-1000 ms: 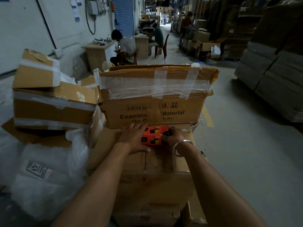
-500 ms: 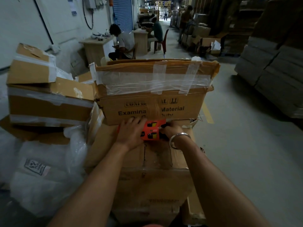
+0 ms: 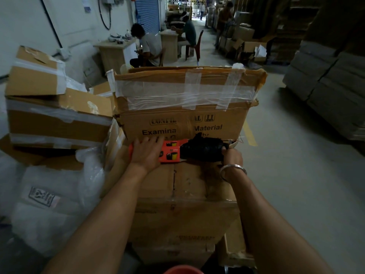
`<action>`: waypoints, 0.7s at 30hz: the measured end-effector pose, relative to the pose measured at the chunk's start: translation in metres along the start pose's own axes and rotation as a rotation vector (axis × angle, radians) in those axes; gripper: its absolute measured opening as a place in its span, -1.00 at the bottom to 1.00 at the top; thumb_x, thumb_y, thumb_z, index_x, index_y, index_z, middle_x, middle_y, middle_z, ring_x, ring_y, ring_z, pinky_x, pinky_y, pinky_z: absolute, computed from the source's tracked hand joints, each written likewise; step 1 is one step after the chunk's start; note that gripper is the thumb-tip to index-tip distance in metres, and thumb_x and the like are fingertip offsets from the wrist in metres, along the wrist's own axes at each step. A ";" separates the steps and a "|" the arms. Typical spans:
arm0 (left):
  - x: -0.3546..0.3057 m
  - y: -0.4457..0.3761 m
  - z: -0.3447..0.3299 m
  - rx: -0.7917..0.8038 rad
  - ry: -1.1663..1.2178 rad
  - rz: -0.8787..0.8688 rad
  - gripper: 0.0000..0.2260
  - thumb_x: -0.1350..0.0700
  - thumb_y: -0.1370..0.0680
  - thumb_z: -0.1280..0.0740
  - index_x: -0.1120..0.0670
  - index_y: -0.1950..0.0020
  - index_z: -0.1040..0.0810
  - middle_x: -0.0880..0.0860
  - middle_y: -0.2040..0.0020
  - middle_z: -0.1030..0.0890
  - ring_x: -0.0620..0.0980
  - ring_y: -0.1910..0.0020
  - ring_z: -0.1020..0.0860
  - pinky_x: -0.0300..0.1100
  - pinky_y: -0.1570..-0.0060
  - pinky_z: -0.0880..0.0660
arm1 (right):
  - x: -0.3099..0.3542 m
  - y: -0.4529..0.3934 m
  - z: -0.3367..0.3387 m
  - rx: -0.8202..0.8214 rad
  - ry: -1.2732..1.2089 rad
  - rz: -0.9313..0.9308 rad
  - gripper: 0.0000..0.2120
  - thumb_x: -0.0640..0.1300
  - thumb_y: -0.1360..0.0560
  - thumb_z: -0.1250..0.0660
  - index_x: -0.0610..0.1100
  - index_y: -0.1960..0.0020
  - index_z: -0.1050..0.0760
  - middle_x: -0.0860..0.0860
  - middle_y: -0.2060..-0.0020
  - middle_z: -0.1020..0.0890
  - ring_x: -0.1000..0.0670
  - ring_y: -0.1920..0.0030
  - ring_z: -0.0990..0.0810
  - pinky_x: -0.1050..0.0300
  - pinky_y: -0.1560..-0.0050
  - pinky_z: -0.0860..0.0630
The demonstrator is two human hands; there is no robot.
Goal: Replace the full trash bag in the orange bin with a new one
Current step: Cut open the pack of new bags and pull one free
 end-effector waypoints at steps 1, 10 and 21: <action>-0.001 -0.001 0.001 -0.013 -0.002 0.002 -0.32 0.05 -0.34 -0.48 0.00 -0.39 -0.27 0.06 -0.32 -0.49 0.15 -0.28 -0.45 0.19 -0.26 -0.34 | -0.001 0.000 0.001 -0.022 -0.024 -0.017 -0.69 -0.11 -0.60 -0.17 -0.34 -0.11 -0.53 -0.29 -0.12 -0.57 -0.25 -0.12 -0.54 -0.04 -0.07 -0.43; -0.018 -0.010 -0.005 -0.020 -0.055 -0.057 -0.09 -0.37 -0.22 -0.47 -0.01 -0.44 -0.26 0.07 -0.30 -0.49 0.13 -0.28 -0.44 0.04 -0.18 -0.35 | -0.021 0.011 0.010 -0.152 -0.550 -0.220 -0.66 -0.10 -0.60 -0.14 -0.30 -0.24 -0.47 -0.26 -0.15 -0.58 -0.25 -0.12 -0.59 0.12 0.13 -0.62; -0.029 0.000 -0.002 0.013 0.007 -0.141 0.10 -0.49 -0.28 -0.32 0.04 -0.60 0.06 0.08 -0.57 -0.13 0.12 -0.54 -0.11 0.15 -0.46 -0.14 | -0.012 0.030 0.005 -0.152 -0.765 -0.158 -0.86 -0.14 -0.55 -0.22 -0.13 -0.03 -0.53 -0.13 0.00 -0.60 -0.17 0.02 -0.61 -0.11 0.18 -0.64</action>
Point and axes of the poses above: each hand's wrist, its own y-axis away from the middle knuckle, its own z-axis out of the back of the hand, x = y × z, the point moved 2 cm from there along -y, towards the middle knuckle
